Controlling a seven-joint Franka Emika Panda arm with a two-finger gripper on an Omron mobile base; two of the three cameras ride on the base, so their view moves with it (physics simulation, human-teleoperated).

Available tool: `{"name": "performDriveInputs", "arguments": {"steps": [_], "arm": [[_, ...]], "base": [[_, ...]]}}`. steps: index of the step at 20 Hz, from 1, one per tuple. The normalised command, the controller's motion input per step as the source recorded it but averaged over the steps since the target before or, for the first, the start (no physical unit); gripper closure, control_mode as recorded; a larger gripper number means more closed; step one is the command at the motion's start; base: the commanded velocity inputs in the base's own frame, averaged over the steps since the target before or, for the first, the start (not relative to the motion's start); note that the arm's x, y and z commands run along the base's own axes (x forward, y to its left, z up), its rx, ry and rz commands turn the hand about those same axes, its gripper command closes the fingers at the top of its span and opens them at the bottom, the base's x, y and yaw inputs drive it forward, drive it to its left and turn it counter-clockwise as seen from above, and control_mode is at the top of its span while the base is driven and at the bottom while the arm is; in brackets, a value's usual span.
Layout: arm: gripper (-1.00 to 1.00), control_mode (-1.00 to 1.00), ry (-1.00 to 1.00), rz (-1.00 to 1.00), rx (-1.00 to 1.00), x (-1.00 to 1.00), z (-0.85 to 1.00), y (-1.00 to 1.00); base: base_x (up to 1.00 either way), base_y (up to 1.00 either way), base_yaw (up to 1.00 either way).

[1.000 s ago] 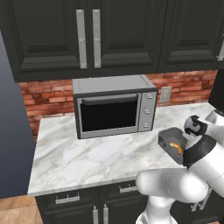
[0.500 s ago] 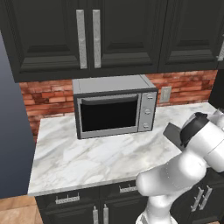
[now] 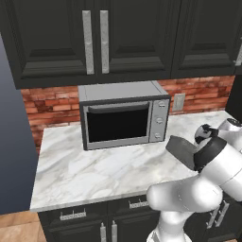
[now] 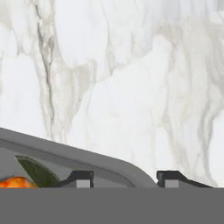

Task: Place the tupperware on the second highest shelf of the fridge. Make space for the tupperware among the existing items by rearranging them on the shelves if needed. Close the fridge door when finished.

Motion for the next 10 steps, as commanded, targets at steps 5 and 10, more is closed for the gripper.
{"name": "performDriveInputs", "arguments": {"steps": [5,10], "arm": [[1.0,-1.0,0.0,-0.05,-0.01,-0.03,-0.03,0.17],[1.0,-1.0,-0.01,-0.12,0.0,-0.52,0.5,-0.27]], "base": [[0.0,0.0,0.0],[0.0,0.0,0.0]]}}
